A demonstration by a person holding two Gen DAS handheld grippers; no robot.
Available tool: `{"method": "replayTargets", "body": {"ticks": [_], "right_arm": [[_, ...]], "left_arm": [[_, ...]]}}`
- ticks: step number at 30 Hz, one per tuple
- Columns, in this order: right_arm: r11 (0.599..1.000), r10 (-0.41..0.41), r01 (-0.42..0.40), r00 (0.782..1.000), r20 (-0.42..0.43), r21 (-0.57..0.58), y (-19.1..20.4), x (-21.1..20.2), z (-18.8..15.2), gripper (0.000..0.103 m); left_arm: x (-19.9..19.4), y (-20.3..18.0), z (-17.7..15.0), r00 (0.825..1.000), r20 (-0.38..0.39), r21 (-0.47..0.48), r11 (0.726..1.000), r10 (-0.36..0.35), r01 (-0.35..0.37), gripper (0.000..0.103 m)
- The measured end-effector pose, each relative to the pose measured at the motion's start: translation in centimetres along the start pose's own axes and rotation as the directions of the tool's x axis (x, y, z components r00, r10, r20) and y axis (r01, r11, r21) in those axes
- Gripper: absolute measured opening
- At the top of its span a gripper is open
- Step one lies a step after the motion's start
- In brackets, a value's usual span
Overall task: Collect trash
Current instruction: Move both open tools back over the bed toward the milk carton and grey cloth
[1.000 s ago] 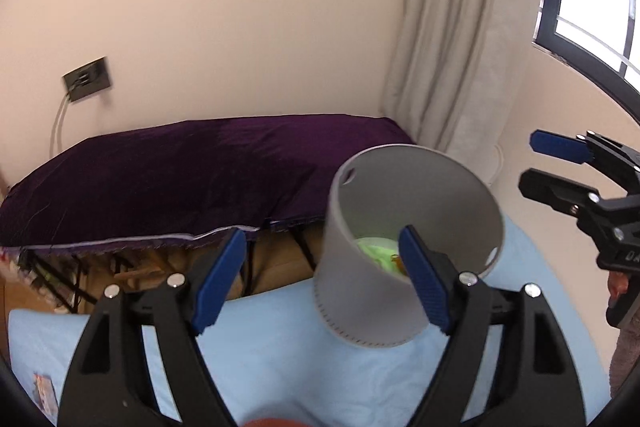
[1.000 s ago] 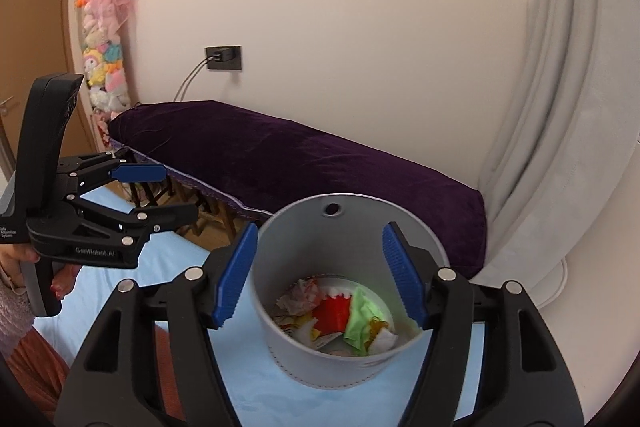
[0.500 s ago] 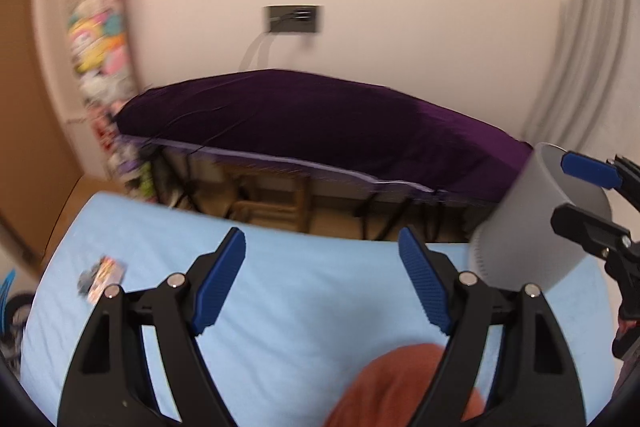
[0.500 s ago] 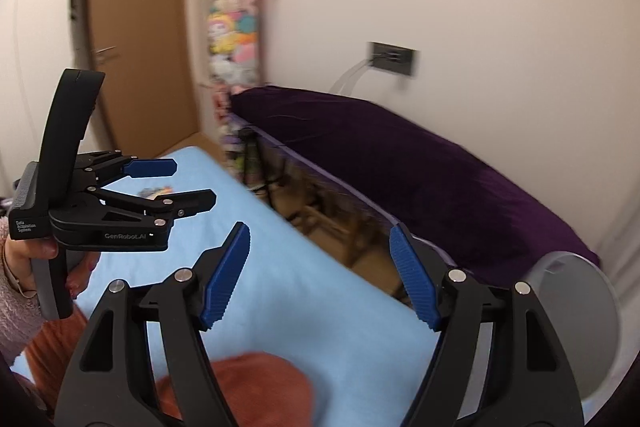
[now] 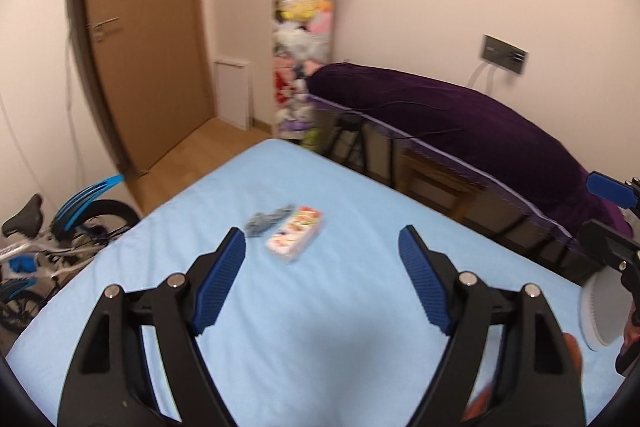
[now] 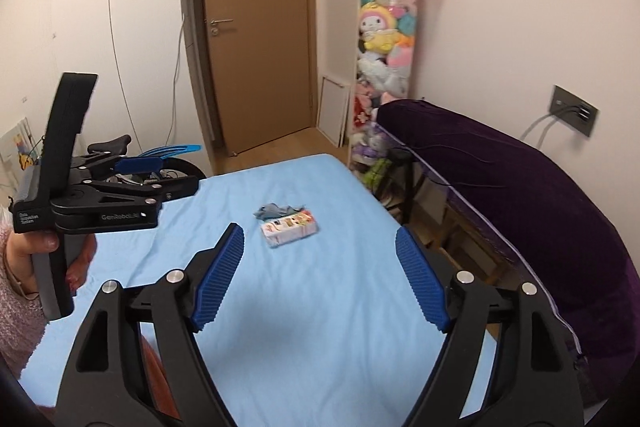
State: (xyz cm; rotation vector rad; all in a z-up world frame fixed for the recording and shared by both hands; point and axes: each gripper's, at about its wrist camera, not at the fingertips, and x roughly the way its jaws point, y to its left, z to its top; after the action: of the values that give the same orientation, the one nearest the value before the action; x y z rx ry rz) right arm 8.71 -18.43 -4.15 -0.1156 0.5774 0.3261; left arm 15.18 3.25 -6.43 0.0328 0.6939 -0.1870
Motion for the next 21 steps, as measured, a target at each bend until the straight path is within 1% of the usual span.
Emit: {"method": "replayTargets", "body": {"ticks": [4,6,8,12,13,16,19,21], "right_arm": [[1.000,0.027,-0.027,0.999,-0.031,-0.004,3.0,5.4,1.0,0.077],[0.999,0.039,-0.040,0.998,-0.056,-0.002,4.0,8.2,1.0,0.077],[0.999,0.033,-0.034,0.996,-0.078,-0.008,4.7,11.1,1.2,0.079],[1.000,0.030,-0.031,0.992,-0.120,-0.006,4.9,16.3,0.4,0.079],[1.000,0.024,-0.025,0.991,-0.131,-0.007,5.2,17.9,0.1,0.079],[1.000,0.004,-0.007,0.987,-0.158,-0.019,5.3,22.0,-1.3,0.079],[0.999,-0.025,0.020,0.980,-0.198,-0.030,6.1,26.5,-3.4,0.079],[1.000,-0.010,0.006,0.974,-0.225,-0.018,6.6,29.0,-4.8,0.079]], "left_arm": [[2.0,5.5,-0.2,0.997,0.003,-0.029,0.997,0.072,-0.072,0.081],[3.6,7.6,-0.3,0.995,-0.004,-0.036,0.995,0.096,-0.096,0.081],[5.2,8.4,-0.5,0.995,-0.017,-0.044,0.994,0.099,-0.100,0.081],[9.2,10.0,-1.2,0.995,-0.060,-0.067,0.994,0.083,-0.087,0.081],[10.1,9.8,-1.4,0.995,-0.070,-0.073,0.994,0.078,-0.083,0.081],[13.3,10.1,-1.8,0.993,-0.100,-0.090,0.993,0.068,-0.077,0.081],[16.4,10.5,-2.3,0.990,-0.125,-0.102,0.991,0.072,-0.085,0.081],[18.4,11.2,-2.8,0.987,-0.143,-0.109,0.990,0.069,-0.085,0.081]]}}
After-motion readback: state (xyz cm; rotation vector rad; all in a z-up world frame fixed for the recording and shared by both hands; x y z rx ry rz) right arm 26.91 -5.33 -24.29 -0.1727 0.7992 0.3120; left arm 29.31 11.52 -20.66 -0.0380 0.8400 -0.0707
